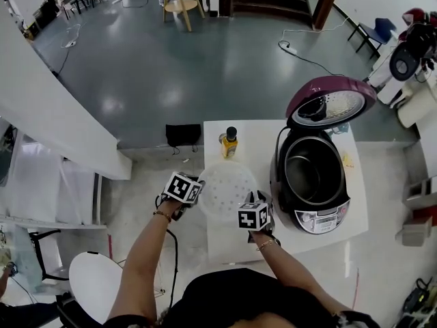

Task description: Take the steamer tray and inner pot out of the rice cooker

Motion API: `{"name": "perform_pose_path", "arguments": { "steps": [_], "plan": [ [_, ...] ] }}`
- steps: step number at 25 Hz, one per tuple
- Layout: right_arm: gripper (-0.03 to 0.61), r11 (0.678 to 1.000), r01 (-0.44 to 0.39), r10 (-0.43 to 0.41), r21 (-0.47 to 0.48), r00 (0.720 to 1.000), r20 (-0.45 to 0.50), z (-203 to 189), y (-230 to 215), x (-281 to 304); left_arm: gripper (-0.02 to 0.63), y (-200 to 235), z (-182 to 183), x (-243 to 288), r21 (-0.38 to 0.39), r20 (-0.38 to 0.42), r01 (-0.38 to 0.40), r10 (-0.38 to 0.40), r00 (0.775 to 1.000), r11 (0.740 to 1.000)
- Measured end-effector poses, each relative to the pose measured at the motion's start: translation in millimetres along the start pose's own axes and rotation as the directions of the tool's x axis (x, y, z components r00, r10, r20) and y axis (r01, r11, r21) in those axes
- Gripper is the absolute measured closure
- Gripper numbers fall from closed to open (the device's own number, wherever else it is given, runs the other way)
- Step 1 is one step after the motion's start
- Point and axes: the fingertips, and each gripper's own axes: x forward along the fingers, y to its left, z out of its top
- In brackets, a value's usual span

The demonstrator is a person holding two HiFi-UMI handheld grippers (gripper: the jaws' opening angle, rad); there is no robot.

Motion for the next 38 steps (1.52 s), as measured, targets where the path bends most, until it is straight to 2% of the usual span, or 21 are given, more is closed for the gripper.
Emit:
{"name": "perform_pose_path", "arguments": {
  "steps": [6,12,15,16,17,18,20,23,25,27,29,31,33,36,38],
  "plan": [
    [0.497,0.998,0.047,-0.046,0.031,0.998,-0.048,-4,-10,16,0.552,5,15,18,0.018,-0.022,-0.008,0.008,1.0,1.0],
    [0.499,0.996,0.088,-0.086,0.031,0.995,-0.051,-1,-20,27,0.557,8,29,29,-0.013,-0.004,0.008,-0.008,1.0,1.0],
    [0.479,0.998,0.057,-0.055,0.034,0.998,-0.036,0,-13,28,0.554,9,30,29,0.007,0.005,-0.008,0.008,1.0,1.0],
    [0.448,0.998,0.036,-0.035,0.051,0.999,-0.031,-1,-10,27,0.544,8,29,29,0.019,0.01,-0.01,0.01,1.0,1.0],
    [0.419,0.997,0.023,-0.021,0.069,0.999,-0.026,-2,-8,26,0.496,7,28,30,0.03,0.017,-0.011,0.011,1.0,0.999],
    [0.393,0.996,0.018,-0.016,0.082,1.0,-0.02,-2,-8,24,0.419,6,27,29,0.036,0.028,-0.016,0.015,0.999,0.999],
    [0.368,0.996,0.018,-0.018,0.09,1.0,-0.004,-4,-9,18,0.35,8,27,24,0.038,0.063,-0.04,0.038,0.997,0.998],
    [0.356,0.995,0.007,-0.01,0.095,0.999,0.038,-4,-8,-1,0.322,10,33,2,0.016,0.143,-0.071,0.068,0.987,0.997],
    [0.356,0.992,-0.024,0.018,0.124,0.998,0.055,-4,-4,-18,0.319,8,36,-17,-0.024,0.197,-0.059,0.062,0.978,0.998],
    [0.356,0.981,-0.1,0.091,0.166,0.994,0.065,-2,8,-40,0.318,3,41,-41,-0.07,0.271,-0.042,0.059,0.961,0.997],
    [0.356,0.964,-0.213,0.198,0.162,0.975,0.102,3,25,-66,0.318,-6,50,-69,-0.114,0.362,-0.016,0.056,0.931,0.993],
    [0.356,0.94,-0.319,0.298,0.121,0.94,0.168,16,37,-99,0.318,-21,66,-97,-0.157,0.464,0.04,0.039,0.885,0.987],
    [0.356,0.92,-0.387,0.363,0.062,0.9,0.24,29,37,-132,0.318,-42,82,-121,-0.176,0.555,0.114,0.003,0.832,0.978],
    [0.356,0.911,-0.412,0.386,0.0,0.855,0.346,46,15,-174,0.318,-80,107,-152,-0.127,0.641,0.173,-0.053,0.766,0.977],
    [0.356,0.923,-0.384,0.367,-0.038,0.844,0.391,53,-14,-193,0.318,-110,124,-168,-0.067,0.673,0.166,-0.078,0.736,0.984]
  ]
}}
